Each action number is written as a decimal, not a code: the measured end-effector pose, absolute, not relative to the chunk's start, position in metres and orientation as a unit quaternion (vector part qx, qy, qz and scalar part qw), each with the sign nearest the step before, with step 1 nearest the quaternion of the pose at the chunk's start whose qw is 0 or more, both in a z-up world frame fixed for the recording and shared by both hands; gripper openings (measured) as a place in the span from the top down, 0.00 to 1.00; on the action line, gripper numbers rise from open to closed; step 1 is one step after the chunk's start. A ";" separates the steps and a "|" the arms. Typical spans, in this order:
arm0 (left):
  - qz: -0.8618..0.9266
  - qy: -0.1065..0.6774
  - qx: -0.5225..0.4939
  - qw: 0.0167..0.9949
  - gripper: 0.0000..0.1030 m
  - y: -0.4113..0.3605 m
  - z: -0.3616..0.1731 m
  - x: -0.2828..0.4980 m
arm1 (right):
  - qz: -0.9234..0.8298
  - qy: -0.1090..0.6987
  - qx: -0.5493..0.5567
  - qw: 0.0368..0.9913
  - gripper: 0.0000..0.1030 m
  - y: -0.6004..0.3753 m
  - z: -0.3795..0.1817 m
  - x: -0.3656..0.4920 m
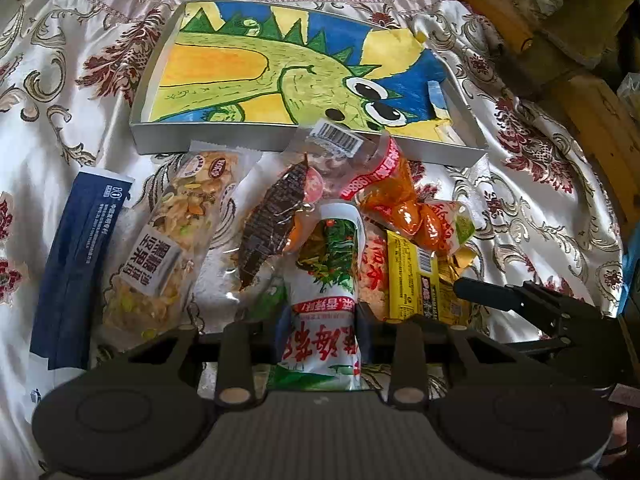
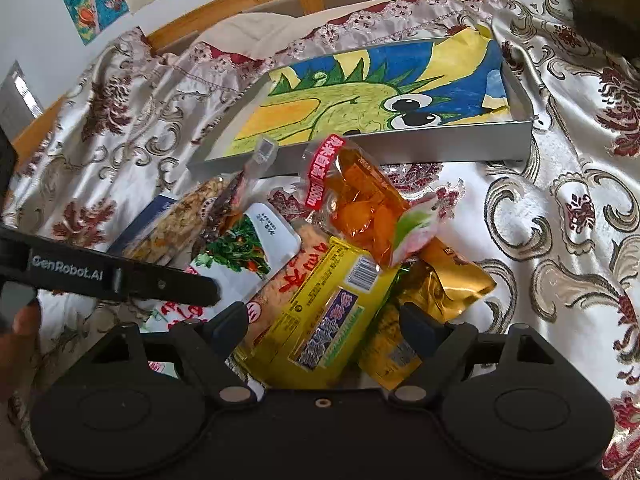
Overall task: Organize snacks
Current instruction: 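Grasp the white-green pickle bag with the left tool while the right tool grasps the yellow biscuit pack, then carry both packets into the dinosaur tray and open both tools, then lift both tools up away from the tray, then move both tools down toward the remaining snack packets, then grasp the brown dried-meat bag with the left tool while the right tool grasps the gold foil packet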
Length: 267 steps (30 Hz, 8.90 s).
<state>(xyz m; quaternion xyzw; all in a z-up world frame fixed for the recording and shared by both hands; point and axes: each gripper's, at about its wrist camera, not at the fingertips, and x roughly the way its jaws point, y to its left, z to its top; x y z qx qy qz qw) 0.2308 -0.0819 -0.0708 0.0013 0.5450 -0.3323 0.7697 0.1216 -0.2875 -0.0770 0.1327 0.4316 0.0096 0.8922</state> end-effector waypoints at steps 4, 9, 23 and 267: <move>-0.325 0.541 0.019 0.776 0.63 -0.085 -0.072 0.230 | -0.002 0.434 0.127 0.892 0.20 -0.283 -0.081 0.128; -0.321 0.545 0.010 0.774 0.63 -0.083 -0.073 0.232 | -0.007 0.449 0.105 0.887 0.21 -0.275 -0.086 0.133; -0.317 0.561 -0.010 0.765 0.65 -0.078 -0.069 0.219 | -0.016 0.454 0.109 0.884 0.47 -0.277 -0.080 0.120; -0.375 0.443 0.074 0.811 0.65 -0.113 -0.051 0.187 | -0.056 0.364 0.333 0.868 1.00 -0.353 -0.054 0.093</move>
